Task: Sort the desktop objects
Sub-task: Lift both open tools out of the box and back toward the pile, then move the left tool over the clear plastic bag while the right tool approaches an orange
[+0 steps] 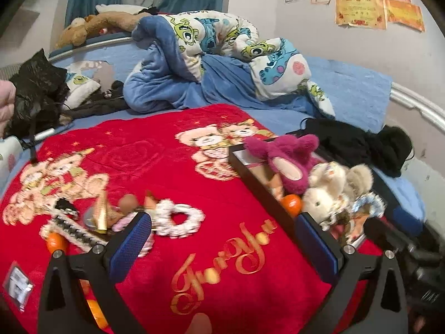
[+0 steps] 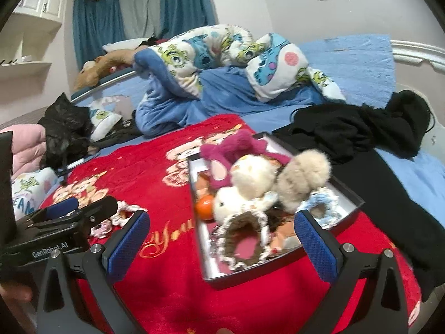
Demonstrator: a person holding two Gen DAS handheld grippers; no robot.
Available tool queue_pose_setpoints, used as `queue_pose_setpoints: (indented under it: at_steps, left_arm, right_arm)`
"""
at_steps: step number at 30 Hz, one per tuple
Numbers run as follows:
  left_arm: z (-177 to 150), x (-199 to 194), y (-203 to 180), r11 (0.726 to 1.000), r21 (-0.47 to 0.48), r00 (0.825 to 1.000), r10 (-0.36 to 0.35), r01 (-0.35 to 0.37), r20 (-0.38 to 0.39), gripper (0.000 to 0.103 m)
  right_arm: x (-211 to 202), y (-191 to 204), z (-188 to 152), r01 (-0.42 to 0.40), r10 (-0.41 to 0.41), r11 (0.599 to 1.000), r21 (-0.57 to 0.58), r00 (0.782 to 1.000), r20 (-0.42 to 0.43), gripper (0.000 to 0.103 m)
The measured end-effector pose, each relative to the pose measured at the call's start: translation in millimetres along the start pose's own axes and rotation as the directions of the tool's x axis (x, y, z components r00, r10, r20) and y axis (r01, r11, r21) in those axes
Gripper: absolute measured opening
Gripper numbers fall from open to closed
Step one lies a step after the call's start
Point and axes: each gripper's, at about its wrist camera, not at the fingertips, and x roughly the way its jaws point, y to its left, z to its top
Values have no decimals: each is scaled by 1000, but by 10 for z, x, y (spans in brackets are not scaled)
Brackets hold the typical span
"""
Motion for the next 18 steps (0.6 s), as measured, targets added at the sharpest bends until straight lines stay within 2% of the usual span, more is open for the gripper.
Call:
queue_pose_setpoints:
  at_steps: [3,8,11,15,18]
  left_arm:
    - [-54,-61,167,998,22,998,56,-56,-3,103]
    - [-144,-191,470,994,5,994,108,-108,-11,103]
    - [-231,-213,630,988,23,985,151,-150,-85,103]
    - [-347,-369,894,979,23,976,202,-201,-84,103]
    - [-448,-501,1234,969,-21,965,243,-246,-102,103]
  right_arm:
    - [56,86,5,-40,41,999,24,999,-5,103]
    - [186,311,18,-111,112,992,54,993,-23,103]
    - [256,530,20,-138,139,990,27,990,-35,103]
    - [318,839,-15,-159,159,987,-9,986,-48,103]
    - [379,1032,-39,-195,194,981,-18,979,-65,103]
